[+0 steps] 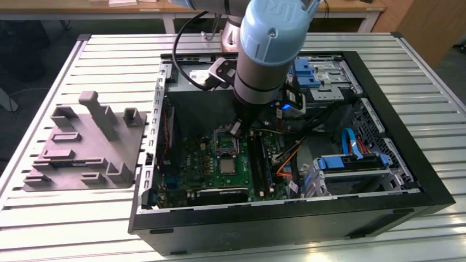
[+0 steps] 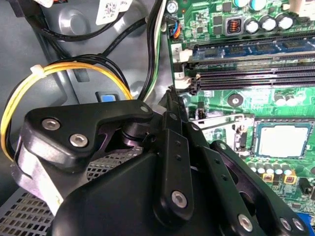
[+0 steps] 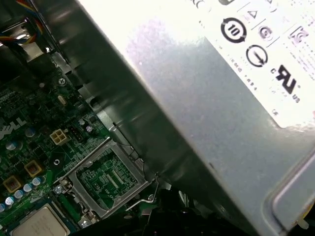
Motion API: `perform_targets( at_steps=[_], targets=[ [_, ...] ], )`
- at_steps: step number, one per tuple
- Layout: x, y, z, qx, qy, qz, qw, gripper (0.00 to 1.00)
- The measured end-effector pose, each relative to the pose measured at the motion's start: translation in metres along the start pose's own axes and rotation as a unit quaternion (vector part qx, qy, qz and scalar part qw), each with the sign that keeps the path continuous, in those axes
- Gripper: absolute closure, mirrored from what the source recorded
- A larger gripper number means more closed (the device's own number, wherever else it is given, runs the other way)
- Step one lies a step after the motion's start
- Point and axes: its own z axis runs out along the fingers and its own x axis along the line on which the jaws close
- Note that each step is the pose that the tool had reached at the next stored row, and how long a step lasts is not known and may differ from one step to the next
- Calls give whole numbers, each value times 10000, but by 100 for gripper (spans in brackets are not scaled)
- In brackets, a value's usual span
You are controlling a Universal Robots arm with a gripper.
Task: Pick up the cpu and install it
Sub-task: 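Close the cpu cover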
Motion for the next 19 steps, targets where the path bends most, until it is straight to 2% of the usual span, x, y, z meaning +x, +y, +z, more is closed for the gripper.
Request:
perform_targets(
  at_steps=[6, 13, 19],
  targets=[
    [4, 2, 15, 6, 7, 1, 10000, 89],
    [9, 9, 12, 106, 132, 5, 9999, 89],
    [12, 32, -27, 110, 136, 6, 9998, 89]
  ],
)
